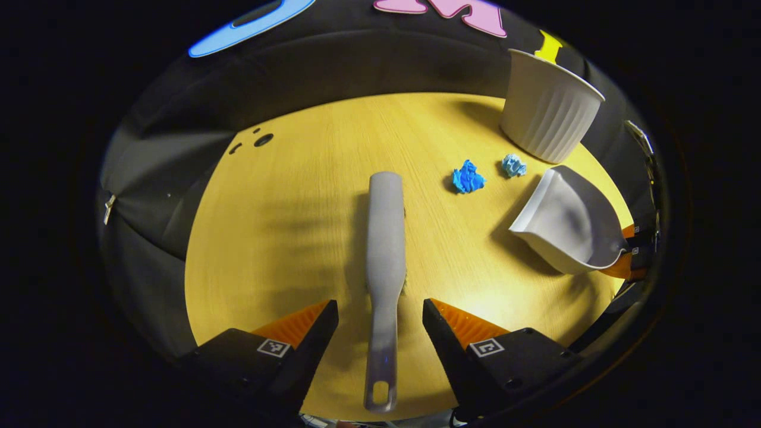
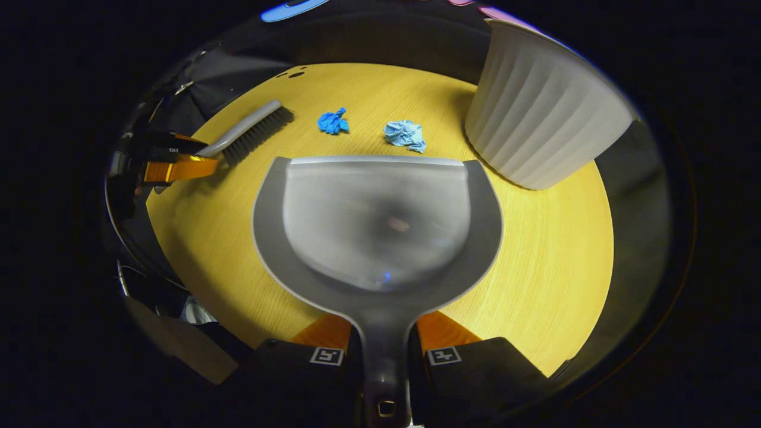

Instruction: Pick up the small broom and dustpan from the desktop, sweep the trash into the dustpan with the broom, and then empty the trash into the garbage bin.

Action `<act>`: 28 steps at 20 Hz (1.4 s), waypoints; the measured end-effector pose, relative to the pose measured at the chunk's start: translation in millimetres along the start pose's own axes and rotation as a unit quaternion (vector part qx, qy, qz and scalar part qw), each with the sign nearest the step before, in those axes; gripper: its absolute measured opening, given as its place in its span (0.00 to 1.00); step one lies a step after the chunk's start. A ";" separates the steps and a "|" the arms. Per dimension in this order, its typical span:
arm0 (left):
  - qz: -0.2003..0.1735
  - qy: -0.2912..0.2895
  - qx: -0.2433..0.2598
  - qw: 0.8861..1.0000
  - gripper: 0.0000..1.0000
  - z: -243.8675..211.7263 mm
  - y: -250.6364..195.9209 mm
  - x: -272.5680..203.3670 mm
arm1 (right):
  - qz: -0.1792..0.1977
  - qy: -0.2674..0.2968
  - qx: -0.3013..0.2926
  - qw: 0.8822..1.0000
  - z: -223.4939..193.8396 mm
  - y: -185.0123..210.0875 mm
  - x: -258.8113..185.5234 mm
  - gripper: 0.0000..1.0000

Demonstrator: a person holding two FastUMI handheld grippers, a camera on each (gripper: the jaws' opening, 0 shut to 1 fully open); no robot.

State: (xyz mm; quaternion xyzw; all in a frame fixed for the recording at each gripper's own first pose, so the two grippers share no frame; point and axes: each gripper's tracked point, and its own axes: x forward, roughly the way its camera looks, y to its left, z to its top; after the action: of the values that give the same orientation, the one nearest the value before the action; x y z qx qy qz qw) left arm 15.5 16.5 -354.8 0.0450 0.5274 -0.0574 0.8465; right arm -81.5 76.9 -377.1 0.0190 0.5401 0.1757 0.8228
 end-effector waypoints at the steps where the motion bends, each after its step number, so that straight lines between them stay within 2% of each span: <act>1: -0.003 0.010 0.001 1.000 0.94 -0.8 0.1 4.8 | 0.000 0.000 0.001 1.000 -0.2 -1.7 0.0 0.36; 2: -0.002 0.014 0.003 1.000 0.93 0.7 0.7 8.0 | 0.000 0.000 0.002 1.000 -0.5 -3.1 -0.1 0.36; 4: 0.003 0.024 0.004 1.000 0.78 -0.5 1.0 16.8 | 0.002 -0.002 0.003 1.000 -0.1 -4.3 0.1 0.36; 5: 0.008 0.028 0.004 1.000 0.66 -1.0 2.1 20.7 | 0.003 -0.003 0.002 1.000 -0.2 -4.9 -0.8 0.36; 6: 0.015 0.035 0.005 0.999 0.58 -2.6 4.7 20.3 | 0.003 -0.004 0.000 1.000 -0.4 -5.1 -1.5 0.36; 8: 0.024 0.047 0.011 0.999 0.29 -2.4 7.7 26.8 | 0.008 -0.004 -0.005 1.000 -0.8 -4.7 -0.9 0.36; 9: 0.023 0.046 0.015 0.999 0.31 3.3 8.2 26.1 | 0.010 -0.003 -0.008 1.000 -1.5 -4.4 -0.8 0.36; 11: 0.012 0.043 0.018 0.999 0.25 18.7 7.0 28.5 | 0.015 0.000 -0.015 1.000 -2.9 -3.2 -1.6 0.36; 12: 0.003 0.041 0.020 0.999 0.28 27.3 4.7 31.0 | 0.018 0.002 -0.018 1.000 -3.0 -2.9 0.4 0.36; 13: -0.004 0.036 0.026 0.999 0.24 39.0 2.7 33.1 | 0.020 0.005 -0.020 1.000 -3.3 -3.1 1.4 0.36; 14: -0.007 0.028 0.038 0.999 0.27 50.6 2.3 37.4 | 0.021 0.008 -0.023 0.999 -4.1 -4.1 1.2 0.36; 18: -0.019 0.020 0.108 0.994 0.20 89.0 -11.5 63.1 | 0.016 0.018 -0.035 0.999 -2.1 -14.1 9.8 0.36; 19: -0.022 0.014 0.125 0.992 0.23 98.6 -16.8 69.3 | 0.017 0.017 -0.037 0.999 0.1 -16.1 10.2 0.36; 24: -0.051 -0.001 0.211 0.976 0.23 136.1 -52.8 89.3 | 0.024 0.017 -0.053 0.998 5.9 -22.1 18.5 0.36; 28: -0.097 -0.003 0.256 0.962 0.23 143.2 -92.5 87.1 | 0.027 0.016 -0.059 0.998 8.2 -22.3 18.7 0.36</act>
State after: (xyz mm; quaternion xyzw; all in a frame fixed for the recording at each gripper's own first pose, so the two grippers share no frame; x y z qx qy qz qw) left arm 167.3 -98.9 -371.5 0.2088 0.4944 -0.2726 0.7985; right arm -61.5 63.0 -395.2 -0.0175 0.5412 0.2293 0.8088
